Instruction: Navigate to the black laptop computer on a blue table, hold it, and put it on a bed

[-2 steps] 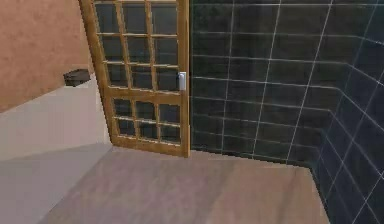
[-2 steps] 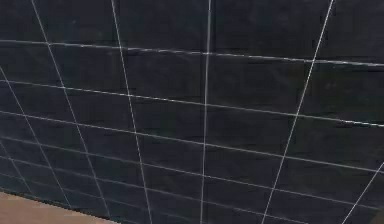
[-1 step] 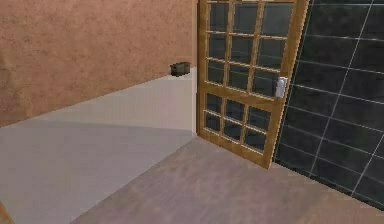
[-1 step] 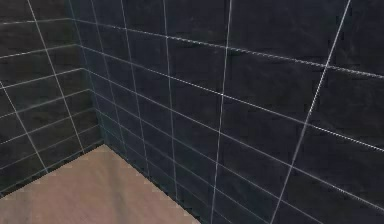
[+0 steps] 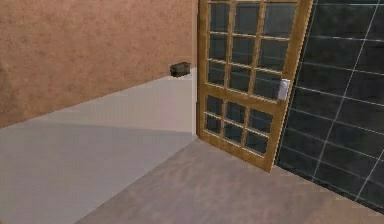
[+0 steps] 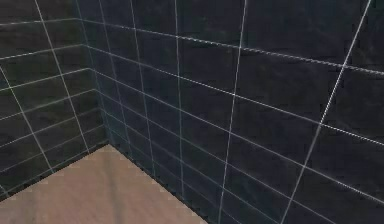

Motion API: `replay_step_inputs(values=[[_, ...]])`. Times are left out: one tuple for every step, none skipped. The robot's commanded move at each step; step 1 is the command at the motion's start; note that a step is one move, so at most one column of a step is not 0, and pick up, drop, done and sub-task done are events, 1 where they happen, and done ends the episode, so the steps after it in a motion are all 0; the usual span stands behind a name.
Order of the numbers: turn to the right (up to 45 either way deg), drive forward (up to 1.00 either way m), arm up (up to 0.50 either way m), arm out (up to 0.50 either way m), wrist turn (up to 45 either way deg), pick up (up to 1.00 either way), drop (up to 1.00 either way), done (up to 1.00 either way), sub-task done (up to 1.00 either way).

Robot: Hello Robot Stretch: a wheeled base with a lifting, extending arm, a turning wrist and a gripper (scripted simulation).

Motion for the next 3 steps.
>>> replay_step_inputs(values=[[3.0, 0.00, 0.00, 0.00, 0.0, 0.00, 0.00, 0.00, 0.00], [45.0, 0.00, 0.00, 0.00, 0.0, 0.00, 0.00, 0.00, 0.00], [30.0, 0.00, 0.00, 0.00, 0.0, 0.00, 0.00, 0.00, 0.00]])
